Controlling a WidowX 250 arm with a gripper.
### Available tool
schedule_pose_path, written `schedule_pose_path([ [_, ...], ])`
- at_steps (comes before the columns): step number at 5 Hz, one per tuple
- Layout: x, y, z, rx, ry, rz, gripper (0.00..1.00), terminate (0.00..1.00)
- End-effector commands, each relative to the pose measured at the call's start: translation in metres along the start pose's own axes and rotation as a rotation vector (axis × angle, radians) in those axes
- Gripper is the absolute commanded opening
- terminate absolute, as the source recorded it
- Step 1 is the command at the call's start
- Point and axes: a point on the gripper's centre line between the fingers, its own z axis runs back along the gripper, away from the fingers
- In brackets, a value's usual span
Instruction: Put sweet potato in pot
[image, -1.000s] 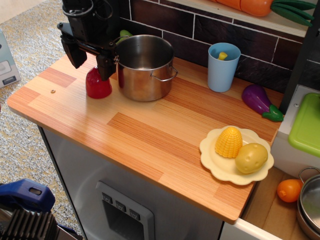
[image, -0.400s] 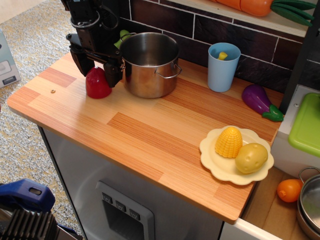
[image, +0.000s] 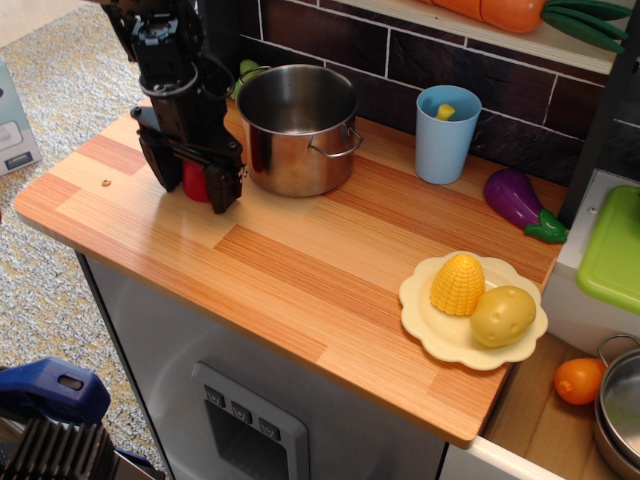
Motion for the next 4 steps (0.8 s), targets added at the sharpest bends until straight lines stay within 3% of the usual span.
schedule_pose_path([
  [1,0.012,0.000,0.019,0.034,-0.060,0.006,0.00,0.00],
  [2,0.014,0.001,0.031,0.049,-0.056,0.011,0.00,0.00],
  [4,0.008,0.002,0.081,0.176,-0.081,0.042,0.00,0.00],
])
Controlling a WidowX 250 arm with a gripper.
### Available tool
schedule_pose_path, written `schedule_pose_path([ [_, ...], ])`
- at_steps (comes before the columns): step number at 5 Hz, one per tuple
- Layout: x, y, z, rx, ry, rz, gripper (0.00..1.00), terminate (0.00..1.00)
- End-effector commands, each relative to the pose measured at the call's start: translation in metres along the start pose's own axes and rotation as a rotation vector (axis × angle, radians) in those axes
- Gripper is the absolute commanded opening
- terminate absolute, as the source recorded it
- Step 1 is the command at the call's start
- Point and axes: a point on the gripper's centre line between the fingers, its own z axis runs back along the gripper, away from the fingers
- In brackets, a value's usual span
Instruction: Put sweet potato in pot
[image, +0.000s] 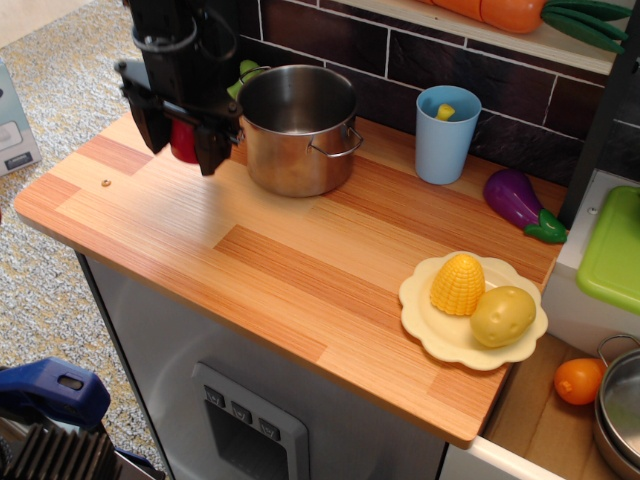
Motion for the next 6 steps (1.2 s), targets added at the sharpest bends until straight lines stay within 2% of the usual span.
schedule_pose_path([
  [1,0.015,0.008,0.046,0.089,-0.073,-0.013,0.00,0.00],
  [2,0.023,0.001,0.061,0.126,-0.098,-0.055,0.00,0.00],
  [3,0.038,-0.013,0.066,0.069,-0.060,-0.067,0.00,0.00],
  [5,0.068,-0.036,0.055,0.015,-0.087,-0.117,0.00,0.00],
  [6,0.076,-0.044,0.059,0.009,-0.099,-0.128,1.00,0.00],
])
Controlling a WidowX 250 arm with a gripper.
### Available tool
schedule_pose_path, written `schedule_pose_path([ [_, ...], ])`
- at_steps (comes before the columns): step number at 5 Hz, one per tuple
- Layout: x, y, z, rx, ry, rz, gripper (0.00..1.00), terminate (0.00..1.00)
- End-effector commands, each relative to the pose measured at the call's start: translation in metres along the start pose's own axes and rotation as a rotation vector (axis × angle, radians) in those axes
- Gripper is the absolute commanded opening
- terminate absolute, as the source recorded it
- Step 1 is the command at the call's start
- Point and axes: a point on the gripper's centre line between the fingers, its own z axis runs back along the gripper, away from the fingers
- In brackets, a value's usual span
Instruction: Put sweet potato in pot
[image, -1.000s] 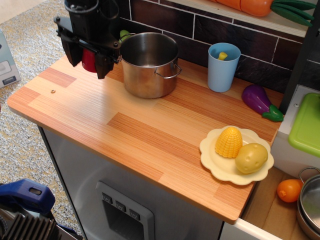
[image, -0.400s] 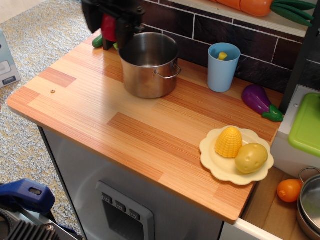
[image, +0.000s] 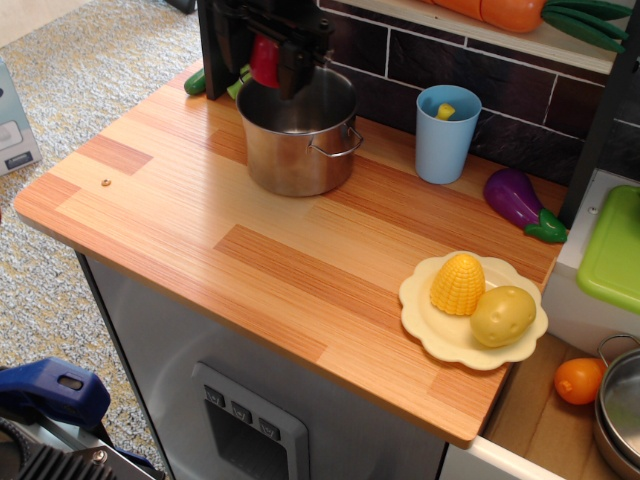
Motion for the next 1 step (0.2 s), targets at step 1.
schedule_pose_path([
  [1,0.0136,0.0028,0.0164,0.013,-0.059,0.000,1.00,1.00],
])
